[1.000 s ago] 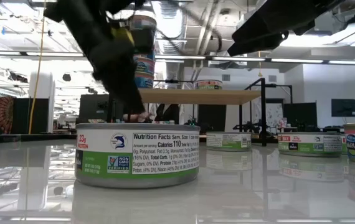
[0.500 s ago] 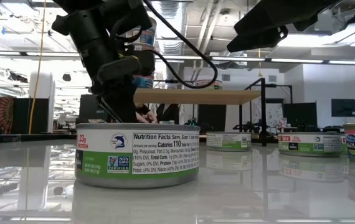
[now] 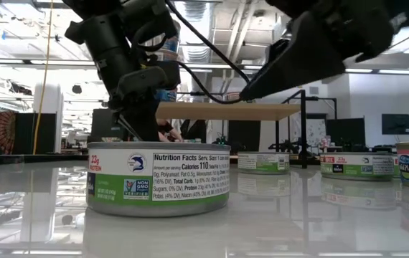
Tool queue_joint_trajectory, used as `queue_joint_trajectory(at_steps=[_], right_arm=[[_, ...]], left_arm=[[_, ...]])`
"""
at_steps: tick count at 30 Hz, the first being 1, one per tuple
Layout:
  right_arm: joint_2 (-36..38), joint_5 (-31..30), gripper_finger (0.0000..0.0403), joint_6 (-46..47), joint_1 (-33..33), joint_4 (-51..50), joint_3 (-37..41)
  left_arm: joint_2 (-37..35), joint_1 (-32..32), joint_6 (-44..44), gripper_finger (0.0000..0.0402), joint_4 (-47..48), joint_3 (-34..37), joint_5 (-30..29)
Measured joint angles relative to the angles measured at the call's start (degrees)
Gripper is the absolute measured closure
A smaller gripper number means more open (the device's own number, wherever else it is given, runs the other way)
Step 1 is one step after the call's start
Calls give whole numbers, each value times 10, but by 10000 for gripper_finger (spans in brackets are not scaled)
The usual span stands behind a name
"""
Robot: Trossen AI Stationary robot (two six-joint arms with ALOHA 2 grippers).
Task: Stack canned seafood by type on shelf
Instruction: Stack the green tuna can on top of the other green tuna can on the shelf
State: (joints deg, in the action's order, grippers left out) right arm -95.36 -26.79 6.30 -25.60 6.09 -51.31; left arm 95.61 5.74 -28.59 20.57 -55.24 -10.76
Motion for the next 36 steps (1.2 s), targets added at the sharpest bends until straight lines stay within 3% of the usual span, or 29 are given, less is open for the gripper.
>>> queue_joint_trajectory(at_steps=[6,19,27,36], right_arm=[[-15,28,83,-5,11,0,-20],[-15,29,83,-3,14,1,-20],[-15,44,83,12,14,0,-20],[-15,43,83,14,12,-14,-20]], left_arm=[[-1,-5,0,401,-21,18,5],[0,-10,-27,401,-106,85,15],[0,-14,-22,401,-111,86,15],[-5,-13,-21,401,-95,87,-44]])
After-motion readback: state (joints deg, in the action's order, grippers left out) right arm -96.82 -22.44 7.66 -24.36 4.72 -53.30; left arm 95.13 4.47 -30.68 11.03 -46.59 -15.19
